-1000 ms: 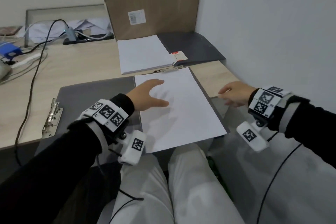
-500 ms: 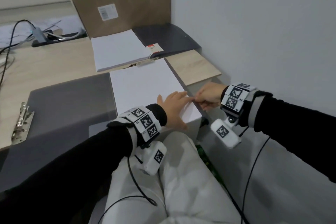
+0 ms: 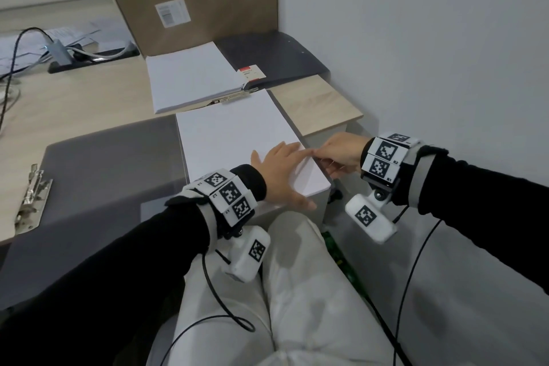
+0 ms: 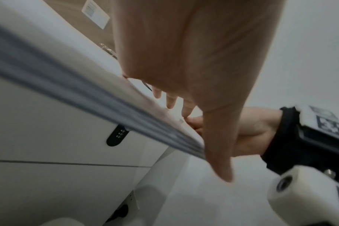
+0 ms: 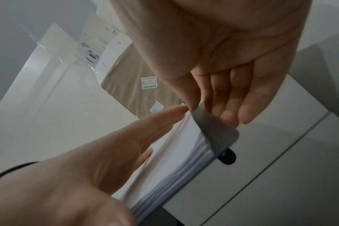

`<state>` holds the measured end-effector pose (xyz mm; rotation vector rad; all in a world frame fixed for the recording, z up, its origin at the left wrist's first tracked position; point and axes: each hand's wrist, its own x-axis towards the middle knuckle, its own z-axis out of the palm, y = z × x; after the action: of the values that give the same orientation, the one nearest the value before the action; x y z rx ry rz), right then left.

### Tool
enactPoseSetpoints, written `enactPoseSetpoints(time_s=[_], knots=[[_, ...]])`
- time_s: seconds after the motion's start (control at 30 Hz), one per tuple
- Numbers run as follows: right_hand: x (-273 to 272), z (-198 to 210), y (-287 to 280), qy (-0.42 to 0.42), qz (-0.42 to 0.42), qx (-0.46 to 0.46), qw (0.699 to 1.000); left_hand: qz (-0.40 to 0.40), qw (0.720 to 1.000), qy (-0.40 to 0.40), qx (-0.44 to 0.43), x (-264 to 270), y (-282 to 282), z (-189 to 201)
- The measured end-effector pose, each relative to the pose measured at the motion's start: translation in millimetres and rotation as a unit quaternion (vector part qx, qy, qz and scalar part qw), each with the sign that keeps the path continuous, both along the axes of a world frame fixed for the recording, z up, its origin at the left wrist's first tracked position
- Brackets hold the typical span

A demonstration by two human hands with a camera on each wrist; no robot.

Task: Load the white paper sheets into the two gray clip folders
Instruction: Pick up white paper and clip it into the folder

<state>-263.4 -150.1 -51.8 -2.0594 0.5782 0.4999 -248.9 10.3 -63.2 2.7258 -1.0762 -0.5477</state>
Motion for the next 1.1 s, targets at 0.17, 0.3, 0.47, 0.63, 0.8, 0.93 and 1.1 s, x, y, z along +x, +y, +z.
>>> enactPoseSetpoints(time_s=[0.17,0.3,0.47,0.63,0.8,0.93,1.1], knots=[[0.3,0.1,6.2,-0.007,-0.006,0.002,1.0,0.104,0.988,0.053,-0.097,11.4,37.4,22.8],[3.8,-0.7,10.4,-0.005,0.0,0.007,1.0,0.091,0.99,0.085,-0.065,14.1,87.7,23.3],[12.3,-6.7,18.3,0.002,0.012,-0.027,1.0,0.064,0.996,0.058,0.013,0.7,116.6,8.9],[18.0,-10.8,22.5,-0.003,-0.001,-0.042,0.999,0.058,0.998,0.004,0.035,-10.1,117.1,3.6],[22.2,-13.8,18.5,-0.004,0.001,-0.049,0.999,0.065,0.998,0.011,0.01,-5.8,117.5,-0.1],[21.4,-13.1,17.9,0.0,0.008,-0.055,0.998,0.072,0.997,0.008,0.002,-1.1,119.4,-1.3],[23.6,-15.1,17.6,-0.002,0.017,-0.067,0.998,0.073,0.997,0.008,0.014,1.2,120.4,-6.4]])
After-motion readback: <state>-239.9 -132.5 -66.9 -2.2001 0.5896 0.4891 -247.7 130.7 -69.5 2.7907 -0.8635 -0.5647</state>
